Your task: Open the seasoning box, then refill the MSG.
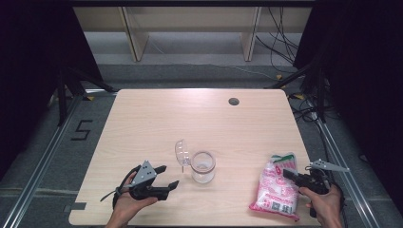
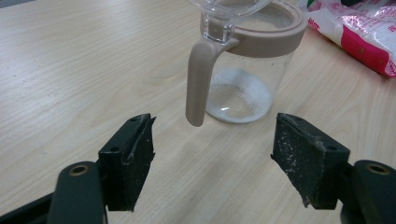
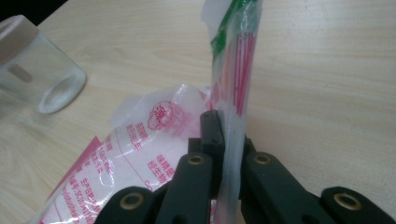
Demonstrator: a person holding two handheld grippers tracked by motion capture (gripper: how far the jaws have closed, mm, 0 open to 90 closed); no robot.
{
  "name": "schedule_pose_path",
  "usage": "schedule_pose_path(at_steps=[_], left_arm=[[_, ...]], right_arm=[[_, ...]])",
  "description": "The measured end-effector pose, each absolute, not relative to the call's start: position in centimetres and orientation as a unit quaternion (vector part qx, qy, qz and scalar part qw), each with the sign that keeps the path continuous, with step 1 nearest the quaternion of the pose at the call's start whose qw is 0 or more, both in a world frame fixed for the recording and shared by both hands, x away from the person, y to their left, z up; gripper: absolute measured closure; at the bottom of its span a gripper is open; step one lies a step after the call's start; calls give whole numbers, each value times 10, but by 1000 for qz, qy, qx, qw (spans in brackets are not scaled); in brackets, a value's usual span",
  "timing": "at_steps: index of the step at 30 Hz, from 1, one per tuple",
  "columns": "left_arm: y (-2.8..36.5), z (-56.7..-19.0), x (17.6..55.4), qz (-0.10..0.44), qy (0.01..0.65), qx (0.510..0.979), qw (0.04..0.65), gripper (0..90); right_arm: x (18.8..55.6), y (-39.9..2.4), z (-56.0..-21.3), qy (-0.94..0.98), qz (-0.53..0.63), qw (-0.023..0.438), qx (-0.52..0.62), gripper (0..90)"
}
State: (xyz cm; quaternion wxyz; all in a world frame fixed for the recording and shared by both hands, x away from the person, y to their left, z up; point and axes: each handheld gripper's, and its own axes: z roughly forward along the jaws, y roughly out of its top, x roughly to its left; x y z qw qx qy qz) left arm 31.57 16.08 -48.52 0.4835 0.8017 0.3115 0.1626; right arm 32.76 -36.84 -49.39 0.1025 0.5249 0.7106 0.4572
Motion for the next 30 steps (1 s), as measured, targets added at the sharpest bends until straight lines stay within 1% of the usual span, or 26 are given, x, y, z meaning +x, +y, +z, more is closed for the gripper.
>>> schedule_pose_path(at_steps=[1, 3, 5, 6, 11, 13, 14, 17, 19, 21, 22, 26, 28, 30], left_arm=[[161, -485, 316, 164, 306, 802, 485, 287], [160, -486, 316, 158, 312, 798, 491, 287], [160, -486, 315, 156, 318, 795, 492, 287], [160, -485, 316, 158, 313, 794, 496, 287], [161, -484, 316, 161, 307, 796, 496, 287], [160, -485, 315, 154, 318, 793, 497, 287], [162, -483, 316, 164, 300, 802, 489, 287], [160, -484, 315, 154, 319, 790, 500, 287], [160, -483, 316, 154, 319, 790, 500, 287], [160, -483, 315, 154, 314, 794, 497, 287], [159, -483, 314, 154, 311, 798, 493, 287], [155, -484, 313, 152, 307, 798, 496, 287], [153, -484, 312, 153, 309, 797, 496, 287], [150, -484, 309, 150, 305, 801, 494, 287]], right_arm=[[325, -365, -492, 698, 468, 89, 534, 900], [323, -363, -485, 705, 475, 104, 516, 900], [320, -361, -483, 702, 473, 103, 522, 900], [320, -361, -481, 707, 482, 114, 505, 900], [310, -356, -470, 703, 496, 137, 490, 900], [308, -355, -466, 701, 502, 137, 487, 900], [306, -354, -464, 695, 508, 139, 490, 900], [302, -353, -458, 691, 517, 146, 484, 900], [299, -352, -455, 685, 516, 141, 495, 900], [297, -352, -451, 682, 524, 150, 488, 900], [295, -353, -446, 687, 526, 168, 474, 900], [290, -346, -436, 681, 533, 156, 477, 900], [288, -342, -427, 683, 536, 172, 465, 900], [287, -338, -420, 685, 539, 177, 457, 900]])
